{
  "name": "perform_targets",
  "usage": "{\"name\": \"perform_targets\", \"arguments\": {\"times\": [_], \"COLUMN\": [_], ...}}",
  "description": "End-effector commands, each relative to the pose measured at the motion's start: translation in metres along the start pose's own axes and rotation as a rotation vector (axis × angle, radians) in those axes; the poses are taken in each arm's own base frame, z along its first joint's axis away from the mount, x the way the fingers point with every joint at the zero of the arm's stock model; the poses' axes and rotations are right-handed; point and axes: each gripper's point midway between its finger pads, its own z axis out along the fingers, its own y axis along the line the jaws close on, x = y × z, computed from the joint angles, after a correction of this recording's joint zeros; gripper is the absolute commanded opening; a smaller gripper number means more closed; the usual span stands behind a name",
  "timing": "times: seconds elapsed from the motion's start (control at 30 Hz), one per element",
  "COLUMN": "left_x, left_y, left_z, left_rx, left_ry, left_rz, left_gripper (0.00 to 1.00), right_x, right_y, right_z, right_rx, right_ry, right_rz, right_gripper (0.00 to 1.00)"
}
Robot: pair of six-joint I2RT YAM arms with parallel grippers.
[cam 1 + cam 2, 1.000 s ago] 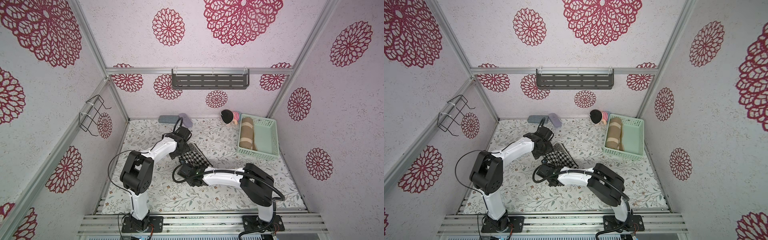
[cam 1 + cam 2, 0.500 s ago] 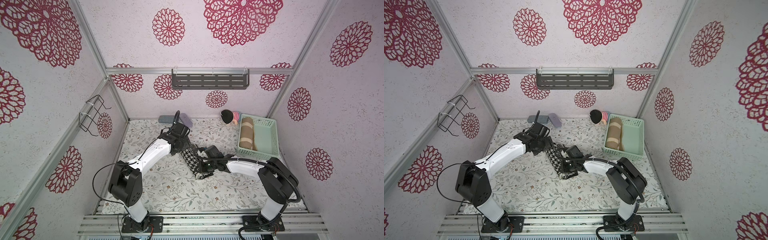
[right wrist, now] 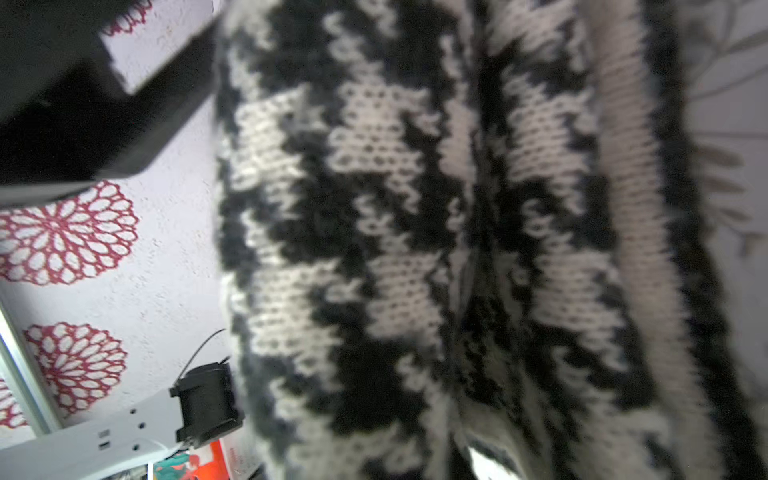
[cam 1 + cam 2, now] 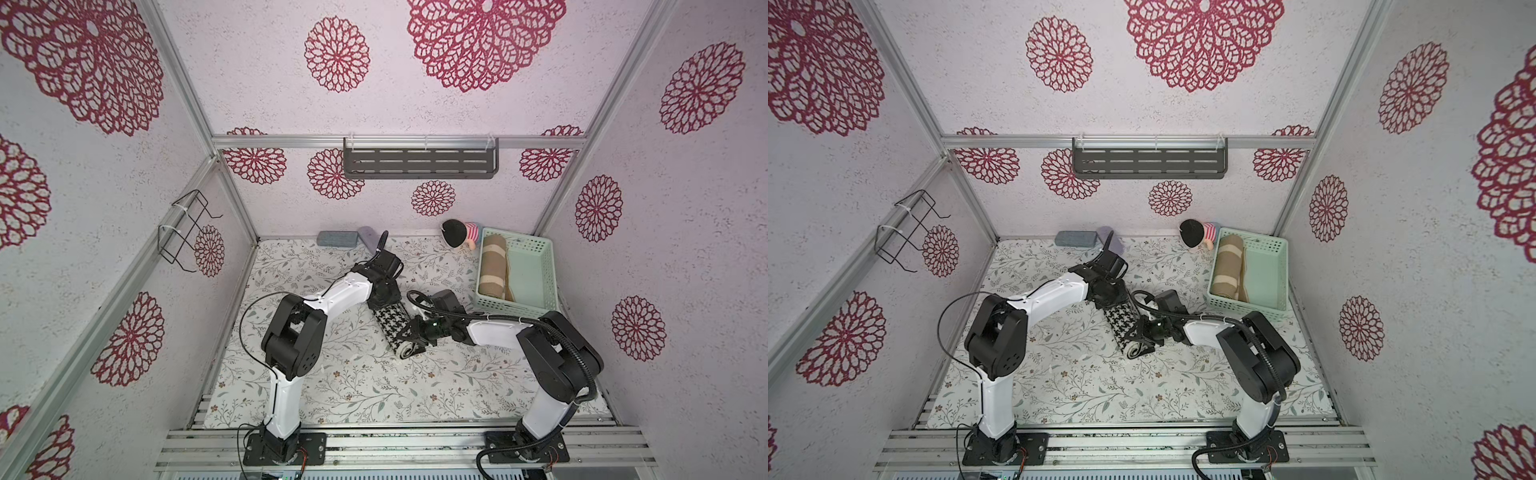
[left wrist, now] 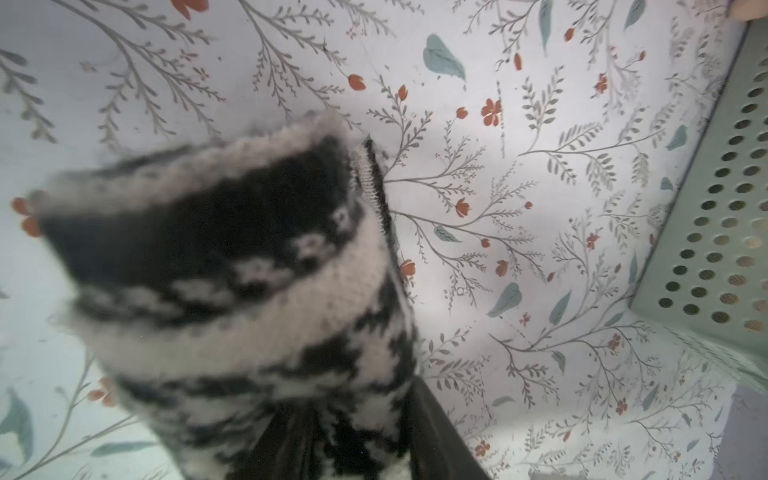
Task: Roll up the scarf and place it into the basket
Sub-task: Roll the scarf at the center of the board.
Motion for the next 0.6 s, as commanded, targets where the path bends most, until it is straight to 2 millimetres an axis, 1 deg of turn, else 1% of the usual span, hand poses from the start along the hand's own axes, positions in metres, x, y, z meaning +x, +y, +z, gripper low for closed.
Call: {"name": "perform_targets", "arguments": {"times": [0.0,0.1,0.23,0.3,0.33,0.37,0.43,0.57], "left_x": [0.005,0.006,0.007,0.007,0.007,0.008,0.009,0.012], "left_y": [0.006,0.010,0.010,0.009,0.009,0.010,0.011,0.016], "left_z": [0.028,0.041,0.050,0.052,0.053,0.053,0.053,0.052], "left_rx": [-0.021,-0.044,-0.055,-0.053,-0.053,-0.054,-0.058,-0.067], "left_ry": [0.041,0.067,0.085,0.090,0.090,0.092,0.093,0.095], "left_rz": [-0.014,-0.017,-0.017,-0.018,-0.019,-0.019,-0.021,-0.022], "left_gripper": [0.36,0.35,0.34,0.34,0.34,0.34,0.34,0.34], "right_x": [0.004,0.000,-0.015,-0.021,-0.025,-0.028,-0.035,-0.046], "right_y": [-0.009,-0.008,0.007,0.012,0.013,0.012,0.008,-0.002], "right_z": [-0.007,-0.017,-0.042,-0.054,-0.059,-0.062,-0.065,-0.057], "right_rx": [0.037,0.101,0.187,0.229,0.253,0.278,0.326,0.345], "right_ry": [0.013,-0.006,-0.073,-0.106,-0.122,-0.130,-0.141,-0.127], "right_rz": [0.029,-0.017,-0.129,-0.175,-0.194,-0.204,-0.219,-0.207], "right_gripper": [0.38,0.52,0.72,0.80,0.97,0.99,0.99,0.99]}}
